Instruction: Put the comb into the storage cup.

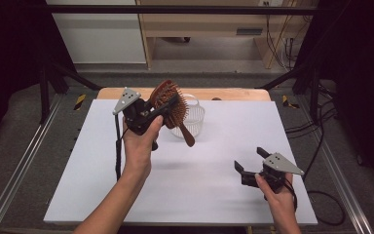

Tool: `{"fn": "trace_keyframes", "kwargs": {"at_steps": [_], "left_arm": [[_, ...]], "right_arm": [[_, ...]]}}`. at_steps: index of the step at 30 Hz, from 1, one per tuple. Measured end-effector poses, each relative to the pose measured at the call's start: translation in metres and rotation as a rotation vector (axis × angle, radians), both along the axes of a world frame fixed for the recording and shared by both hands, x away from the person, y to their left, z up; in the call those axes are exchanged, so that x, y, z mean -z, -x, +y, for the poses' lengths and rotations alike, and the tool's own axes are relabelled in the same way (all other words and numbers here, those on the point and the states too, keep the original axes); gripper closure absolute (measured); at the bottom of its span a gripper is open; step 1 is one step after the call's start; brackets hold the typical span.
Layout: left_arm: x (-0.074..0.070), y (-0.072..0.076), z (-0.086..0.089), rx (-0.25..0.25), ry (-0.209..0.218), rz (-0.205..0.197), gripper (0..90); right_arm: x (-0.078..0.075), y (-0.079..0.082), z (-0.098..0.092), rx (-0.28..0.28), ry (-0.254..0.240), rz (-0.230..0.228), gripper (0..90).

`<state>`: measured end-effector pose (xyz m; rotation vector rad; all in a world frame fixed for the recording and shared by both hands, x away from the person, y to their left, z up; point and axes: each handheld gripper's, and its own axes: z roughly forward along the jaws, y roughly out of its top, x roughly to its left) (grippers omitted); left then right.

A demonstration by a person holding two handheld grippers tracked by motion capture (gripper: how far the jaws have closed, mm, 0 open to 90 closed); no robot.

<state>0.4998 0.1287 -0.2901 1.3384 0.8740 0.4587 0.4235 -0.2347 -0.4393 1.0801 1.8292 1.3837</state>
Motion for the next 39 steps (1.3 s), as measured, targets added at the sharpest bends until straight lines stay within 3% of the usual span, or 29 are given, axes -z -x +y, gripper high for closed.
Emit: {"fn": "trace_keyframes", "kwargs": {"at_steps": [5, 15, 19, 29, 34, 39], "left_arm": [[-0.011, -0.009, -0.001, -0.010, -0.025, -0.028, 52.4], [-0.013, -0.027, -0.001, -0.039, -0.012, -0.039, 52.4], [-0.012, -0.037, 0.001, -0.049, 0.006, -0.046, 52.3], [-0.006, -0.052, -0.004, -0.066, 0.006, -0.038, 52.2], [-0.002, -0.061, -0.010, -0.076, 0.009, -0.053, 52.1], [0.003, -0.067, -0.018, -0.086, -0.019, -0.075, 52.1]], "right_arm": [[0.002, 0.000, 0.002, -0.011, 0.001, 0.006, 5.7], [0.002, -0.001, 0.003, -0.019, -0.009, 0.002, 5.7], [0.001, -0.003, 0.002, -0.006, -0.047, -0.004, 5.8], [0.005, -0.006, 0.005, -0.006, -0.061, 0.006, 6.1], [0.005, -0.006, 0.006, -0.016, -0.054, 0.002, 6.2], [0.006, -0.005, 0.006, -0.019, -0.055, 0.004, 6.2]]}}
